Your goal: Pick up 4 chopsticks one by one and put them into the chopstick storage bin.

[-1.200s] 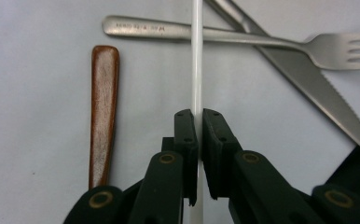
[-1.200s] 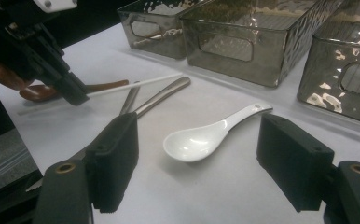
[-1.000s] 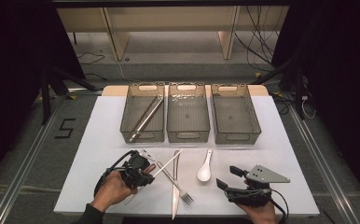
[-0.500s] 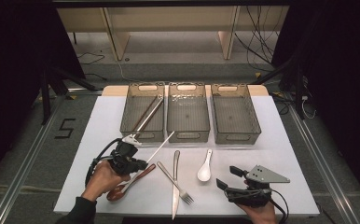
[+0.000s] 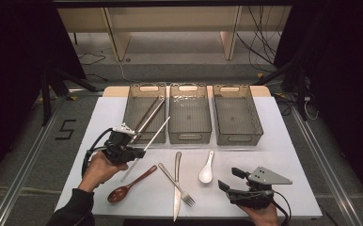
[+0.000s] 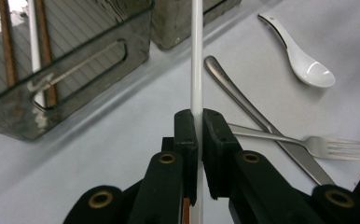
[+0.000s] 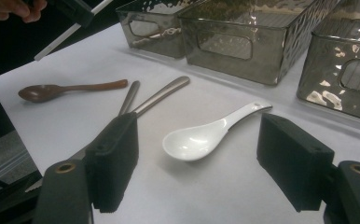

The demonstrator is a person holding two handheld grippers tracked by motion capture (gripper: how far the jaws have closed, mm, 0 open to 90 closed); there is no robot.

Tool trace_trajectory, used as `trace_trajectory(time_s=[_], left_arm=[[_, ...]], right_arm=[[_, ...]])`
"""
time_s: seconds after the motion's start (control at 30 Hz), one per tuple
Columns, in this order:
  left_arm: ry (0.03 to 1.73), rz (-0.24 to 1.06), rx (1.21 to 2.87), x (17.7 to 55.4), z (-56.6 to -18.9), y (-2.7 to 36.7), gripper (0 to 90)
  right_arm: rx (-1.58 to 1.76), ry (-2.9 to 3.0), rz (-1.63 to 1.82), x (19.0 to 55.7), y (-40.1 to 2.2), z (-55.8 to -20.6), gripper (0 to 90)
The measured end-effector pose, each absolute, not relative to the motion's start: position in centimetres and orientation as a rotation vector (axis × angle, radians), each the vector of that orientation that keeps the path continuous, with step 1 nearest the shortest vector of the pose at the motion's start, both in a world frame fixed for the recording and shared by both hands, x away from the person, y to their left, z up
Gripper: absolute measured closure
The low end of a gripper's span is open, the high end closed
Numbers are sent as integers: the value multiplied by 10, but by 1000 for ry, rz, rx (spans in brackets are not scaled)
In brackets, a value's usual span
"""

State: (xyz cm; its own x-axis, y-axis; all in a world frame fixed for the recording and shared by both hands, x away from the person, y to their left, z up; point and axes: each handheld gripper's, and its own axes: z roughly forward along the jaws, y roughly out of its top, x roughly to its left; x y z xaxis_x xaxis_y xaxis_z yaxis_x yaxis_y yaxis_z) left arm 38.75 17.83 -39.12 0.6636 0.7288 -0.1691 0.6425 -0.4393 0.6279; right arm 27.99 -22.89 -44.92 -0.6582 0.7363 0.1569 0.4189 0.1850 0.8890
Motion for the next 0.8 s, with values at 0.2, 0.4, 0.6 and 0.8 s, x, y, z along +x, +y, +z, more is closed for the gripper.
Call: trace_trajectory(time_s=[0.2,0.4,0.6,0.8], left_arm=[[1052,198,2169,402,-381,180,844],[1051,233,2124,419,-368,184,844],[1057,226,2068,440,-362,191,844],[1070,249,2040,454,-359,193,843]], right_arm=[[1098,2159,1464,280,-229,-449,301],[1098,2160,1464,280,-230,-449,302],[1097,2155,1467,280,-230,-449,301],[1096,2161,1463,280,-229,-449,301]])
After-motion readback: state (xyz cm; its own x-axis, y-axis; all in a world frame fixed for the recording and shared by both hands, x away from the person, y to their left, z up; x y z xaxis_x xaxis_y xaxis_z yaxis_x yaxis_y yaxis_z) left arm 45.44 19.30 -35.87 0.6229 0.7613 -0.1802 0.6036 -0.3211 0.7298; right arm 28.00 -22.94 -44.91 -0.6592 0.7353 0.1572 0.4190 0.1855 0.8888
